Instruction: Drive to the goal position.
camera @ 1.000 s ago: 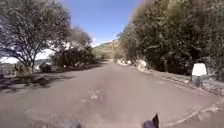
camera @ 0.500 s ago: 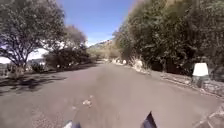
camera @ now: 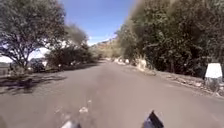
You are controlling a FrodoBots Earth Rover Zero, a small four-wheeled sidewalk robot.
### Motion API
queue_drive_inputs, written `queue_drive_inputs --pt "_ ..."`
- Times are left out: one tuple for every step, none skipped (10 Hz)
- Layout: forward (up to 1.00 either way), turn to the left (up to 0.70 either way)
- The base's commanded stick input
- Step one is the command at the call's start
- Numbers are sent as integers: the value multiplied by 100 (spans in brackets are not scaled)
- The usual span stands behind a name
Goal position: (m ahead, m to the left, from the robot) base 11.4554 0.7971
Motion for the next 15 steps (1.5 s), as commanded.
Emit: queue_drive_inputs --pt "50 -23" --pt "50 -8" --pt "50 0" --pt "50 0" --pt "50 0" --pt "50 0" --pt "50 0" --pt "50 0" --pt "50 0" --pt "50 0" --pt "50 0" --pt "50 0" --pt "50 0" --pt "50 0" --pt "50 0"
